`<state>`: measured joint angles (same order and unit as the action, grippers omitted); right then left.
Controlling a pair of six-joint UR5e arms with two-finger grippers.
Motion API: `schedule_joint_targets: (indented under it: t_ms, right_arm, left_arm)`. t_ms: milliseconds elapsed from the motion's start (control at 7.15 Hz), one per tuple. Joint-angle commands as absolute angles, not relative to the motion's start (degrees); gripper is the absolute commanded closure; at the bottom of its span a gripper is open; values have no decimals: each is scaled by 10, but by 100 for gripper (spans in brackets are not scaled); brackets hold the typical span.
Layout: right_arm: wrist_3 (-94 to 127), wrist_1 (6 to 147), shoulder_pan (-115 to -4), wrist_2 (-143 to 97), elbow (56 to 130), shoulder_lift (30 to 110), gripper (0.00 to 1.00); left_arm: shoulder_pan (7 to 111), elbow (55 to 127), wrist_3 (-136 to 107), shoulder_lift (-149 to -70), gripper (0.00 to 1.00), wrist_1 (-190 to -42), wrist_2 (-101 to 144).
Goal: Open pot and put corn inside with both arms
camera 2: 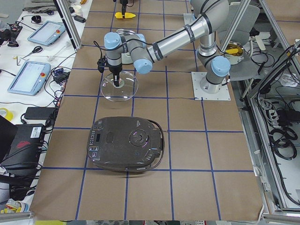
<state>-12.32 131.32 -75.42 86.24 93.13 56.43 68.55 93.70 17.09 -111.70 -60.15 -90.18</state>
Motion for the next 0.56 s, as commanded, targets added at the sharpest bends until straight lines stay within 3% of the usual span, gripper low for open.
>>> schedule_joint_targets:
  t_ms: [0, 140, 419]
  right_arm:
    - [-123, 1314, -754, 864, 928, 555, 67]
    - [-123, 1313, -754, 865, 926, 555, 98]
    - [-118, 1305, -754, 899, 909, 563, 100]
  left_arm:
    - [670, 976, 206, -1141, 95, -545, -901]
    - [669, 983, 227, -1157, 95, -541, -901]
    - [670, 986, 233, -1159, 95, -545, -901]
